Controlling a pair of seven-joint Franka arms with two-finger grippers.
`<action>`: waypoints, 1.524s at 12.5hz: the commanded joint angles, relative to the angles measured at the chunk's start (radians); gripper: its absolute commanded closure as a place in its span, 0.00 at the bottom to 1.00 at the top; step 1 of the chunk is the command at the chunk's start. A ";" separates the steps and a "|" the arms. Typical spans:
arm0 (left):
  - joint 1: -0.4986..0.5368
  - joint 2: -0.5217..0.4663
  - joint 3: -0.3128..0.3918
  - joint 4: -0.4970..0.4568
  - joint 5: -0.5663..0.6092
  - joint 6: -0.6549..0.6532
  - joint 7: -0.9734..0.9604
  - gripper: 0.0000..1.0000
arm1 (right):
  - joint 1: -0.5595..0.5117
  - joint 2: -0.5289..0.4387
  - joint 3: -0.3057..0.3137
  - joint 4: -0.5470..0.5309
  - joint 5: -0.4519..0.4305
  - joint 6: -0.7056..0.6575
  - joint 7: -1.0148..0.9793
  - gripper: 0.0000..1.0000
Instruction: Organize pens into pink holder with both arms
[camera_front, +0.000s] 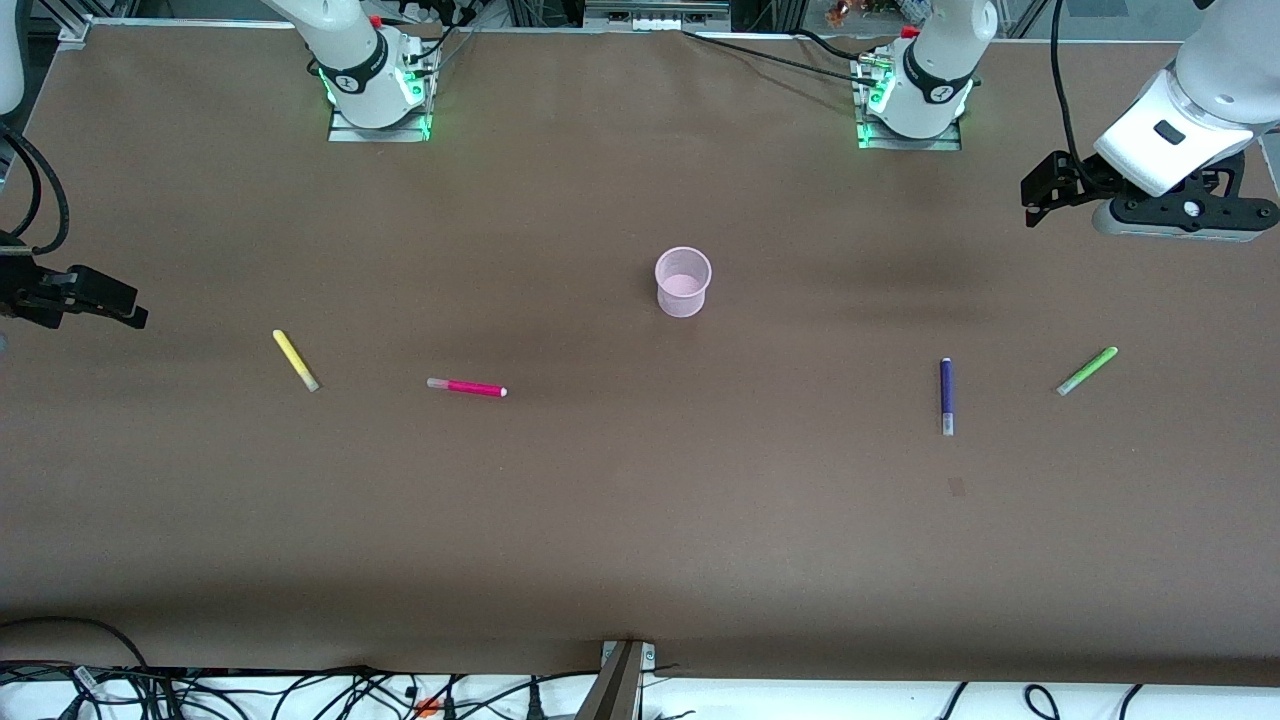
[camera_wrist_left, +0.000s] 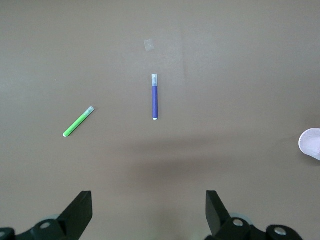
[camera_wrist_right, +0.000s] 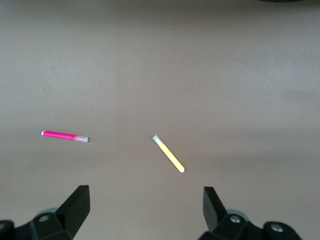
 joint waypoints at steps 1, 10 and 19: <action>0.002 -0.007 -0.007 0.007 -0.005 -0.013 0.004 0.00 | 0.008 -0.004 0.004 0.001 -0.011 -0.016 -0.001 0.00; 0.002 -0.007 -0.007 0.007 -0.005 -0.013 0.004 0.00 | 0.046 -0.001 0.011 0.003 -0.014 -0.014 0.279 0.00; 0.002 -0.007 -0.007 0.009 -0.005 -0.013 0.002 0.00 | 0.255 0.155 0.015 -0.014 -0.019 0.005 1.147 0.01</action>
